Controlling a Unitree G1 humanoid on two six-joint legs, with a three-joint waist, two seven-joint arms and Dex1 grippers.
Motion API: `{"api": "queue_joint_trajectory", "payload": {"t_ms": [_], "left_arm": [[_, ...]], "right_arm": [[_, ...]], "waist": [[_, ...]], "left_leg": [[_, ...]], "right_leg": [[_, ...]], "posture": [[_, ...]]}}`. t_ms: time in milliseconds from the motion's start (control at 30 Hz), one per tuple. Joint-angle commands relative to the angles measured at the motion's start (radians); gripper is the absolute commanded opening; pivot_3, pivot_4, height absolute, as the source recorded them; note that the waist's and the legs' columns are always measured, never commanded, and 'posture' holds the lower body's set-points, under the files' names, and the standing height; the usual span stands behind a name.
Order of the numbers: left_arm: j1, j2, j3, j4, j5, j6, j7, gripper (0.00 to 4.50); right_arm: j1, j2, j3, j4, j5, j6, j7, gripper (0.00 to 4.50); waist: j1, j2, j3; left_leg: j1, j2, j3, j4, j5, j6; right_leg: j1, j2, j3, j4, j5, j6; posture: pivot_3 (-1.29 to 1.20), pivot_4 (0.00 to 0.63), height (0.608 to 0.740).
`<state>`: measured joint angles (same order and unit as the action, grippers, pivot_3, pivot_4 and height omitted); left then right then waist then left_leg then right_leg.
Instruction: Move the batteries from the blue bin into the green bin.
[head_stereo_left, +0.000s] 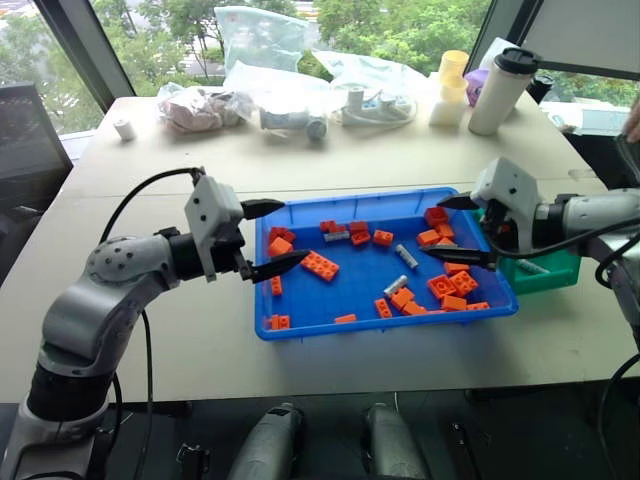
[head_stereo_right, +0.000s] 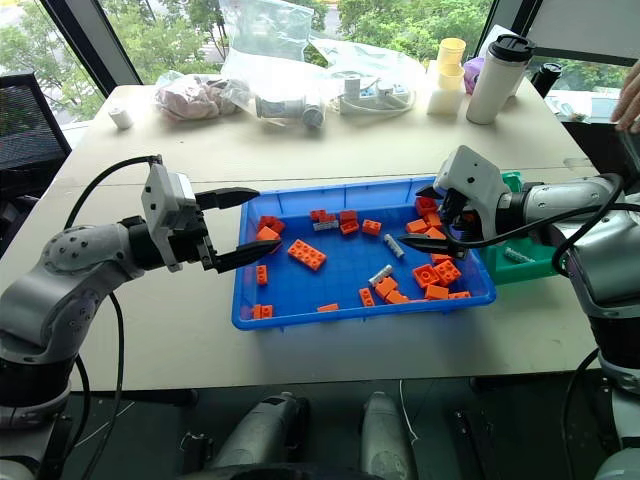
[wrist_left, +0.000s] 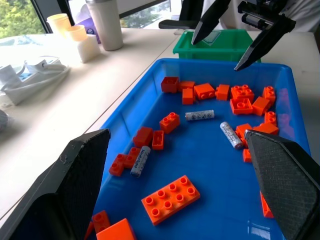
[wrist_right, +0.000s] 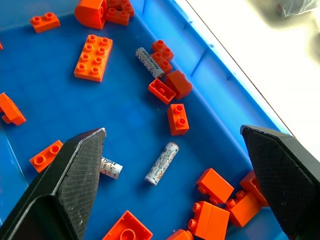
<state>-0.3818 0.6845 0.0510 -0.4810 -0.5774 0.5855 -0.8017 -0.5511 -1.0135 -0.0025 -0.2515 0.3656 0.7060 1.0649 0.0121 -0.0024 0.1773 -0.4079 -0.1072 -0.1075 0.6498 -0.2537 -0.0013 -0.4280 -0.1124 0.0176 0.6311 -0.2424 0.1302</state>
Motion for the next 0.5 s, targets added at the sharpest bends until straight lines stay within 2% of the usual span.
{"api": "queue_joint_trajectory", "payload": {"t_ms": [33, 500], "left_arm": [[-0.019, -0.002, 0.016, -0.010, 0.004, -0.021, 0.007, 4.50], [-0.021, 0.007, 0.025, -0.011, -0.007, -0.011, 0.014, 4.50]], "right_arm": [[-0.023, -0.008, -0.006, -0.023, -0.001, -0.018, 0.004, 4.46], [-0.036, 0.013, 0.036, -0.019, -0.010, -0.031, 0.006, 4.46]], "waist": [[0.000, 0.000, 0.000], [0.000, 0.000, 0.000]], "left_leg": [[0.000, 0.000, 0.000, 0.000, 0.000, 0.000], [0.000, 0.000, 0.000, 0.000, 0.000, 0.000]], "right_leg": [[0.000, 0.000, 0.000, 0.000, 0.000, 0.000], [0.000, 0.000, 0.000, 0.000, 0.000, 0.000]], "posture": [[0.00, 0.150, 0.740], [0.00, 0.150, 0.740]]}}
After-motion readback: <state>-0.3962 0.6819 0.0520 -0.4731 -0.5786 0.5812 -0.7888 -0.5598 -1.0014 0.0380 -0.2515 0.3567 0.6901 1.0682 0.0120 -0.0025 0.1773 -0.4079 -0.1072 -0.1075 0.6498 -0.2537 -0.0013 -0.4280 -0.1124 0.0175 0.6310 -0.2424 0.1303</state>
